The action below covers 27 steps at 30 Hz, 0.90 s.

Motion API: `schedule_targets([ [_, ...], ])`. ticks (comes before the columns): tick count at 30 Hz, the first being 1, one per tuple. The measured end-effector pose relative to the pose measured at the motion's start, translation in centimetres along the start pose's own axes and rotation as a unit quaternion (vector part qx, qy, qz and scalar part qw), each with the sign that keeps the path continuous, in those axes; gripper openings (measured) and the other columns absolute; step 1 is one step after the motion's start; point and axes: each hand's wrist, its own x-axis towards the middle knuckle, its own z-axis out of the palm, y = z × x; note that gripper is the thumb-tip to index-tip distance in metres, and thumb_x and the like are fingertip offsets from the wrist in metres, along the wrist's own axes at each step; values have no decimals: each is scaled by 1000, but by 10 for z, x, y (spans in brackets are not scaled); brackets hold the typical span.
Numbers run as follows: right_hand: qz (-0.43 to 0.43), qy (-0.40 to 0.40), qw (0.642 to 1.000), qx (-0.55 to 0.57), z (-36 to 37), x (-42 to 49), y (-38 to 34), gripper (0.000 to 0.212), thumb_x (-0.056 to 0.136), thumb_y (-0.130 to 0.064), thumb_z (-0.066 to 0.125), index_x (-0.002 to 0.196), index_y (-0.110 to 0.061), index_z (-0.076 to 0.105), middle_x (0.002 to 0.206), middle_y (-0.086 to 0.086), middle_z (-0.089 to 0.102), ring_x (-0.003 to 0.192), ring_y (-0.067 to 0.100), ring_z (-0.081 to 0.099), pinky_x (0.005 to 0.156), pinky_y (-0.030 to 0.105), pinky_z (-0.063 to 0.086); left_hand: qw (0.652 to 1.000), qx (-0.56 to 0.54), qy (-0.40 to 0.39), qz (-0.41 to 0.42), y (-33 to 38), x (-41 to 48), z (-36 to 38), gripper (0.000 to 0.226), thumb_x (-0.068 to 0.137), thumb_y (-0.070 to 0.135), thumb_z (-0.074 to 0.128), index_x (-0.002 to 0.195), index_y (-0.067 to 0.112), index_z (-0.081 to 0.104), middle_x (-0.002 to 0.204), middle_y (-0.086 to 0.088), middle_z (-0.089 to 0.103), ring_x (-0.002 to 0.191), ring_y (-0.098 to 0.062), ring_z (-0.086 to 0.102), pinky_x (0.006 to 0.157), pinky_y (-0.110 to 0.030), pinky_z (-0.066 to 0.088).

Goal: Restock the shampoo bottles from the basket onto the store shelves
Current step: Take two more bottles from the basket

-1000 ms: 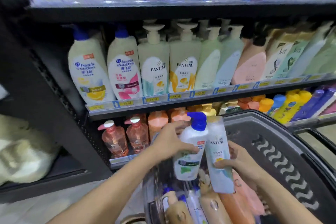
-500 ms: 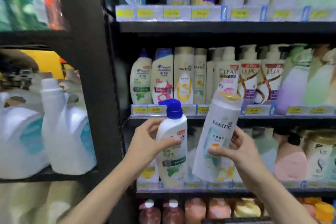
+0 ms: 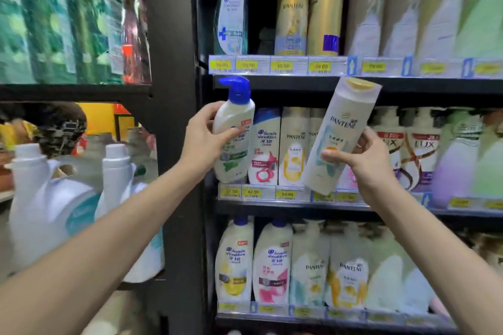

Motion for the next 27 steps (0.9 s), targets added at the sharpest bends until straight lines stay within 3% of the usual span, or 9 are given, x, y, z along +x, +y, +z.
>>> schedule_targets([
  [4,-3,-1,999,-37,-1,5,3,57,60,5,85,108,-16,62,106,-3,72,99,16,68,77,30,53,999,34,18,11,-12,7,16,50,79,23,82,124,21,61,111,7,68,100,-9,65,85,-32,57],
  [14,-15,-17,992,-122,4,14,5,57,66,-3,85,114,-15,57,111,-2,68,103,16,64,87,38,54,999,33,15,22,-33,19,26,42,92,27,68,131,26,53,119,3,61,108,-14,61,93,-43,54],
  [22,-13,-17,992,-124,15,21,2,58,72,-1,80,123,-12,54,114,-1,65,101,16,61,69,18,46,998,62,-21,-19,-58,9,31,48,98,28,59,143,24,43,128,-2,45,111,-12,53,94,-31,51],
  [27,-10,-12,992,-124,15,21,3,55,74,0,79,119,-15,51,109,-5,62,98,14,59,66,16,43,995,76,-1,-59,-63,15,39,45,100,31,53,142,24,40,134,-5,44,114,-19,54,96,-41,52],
])
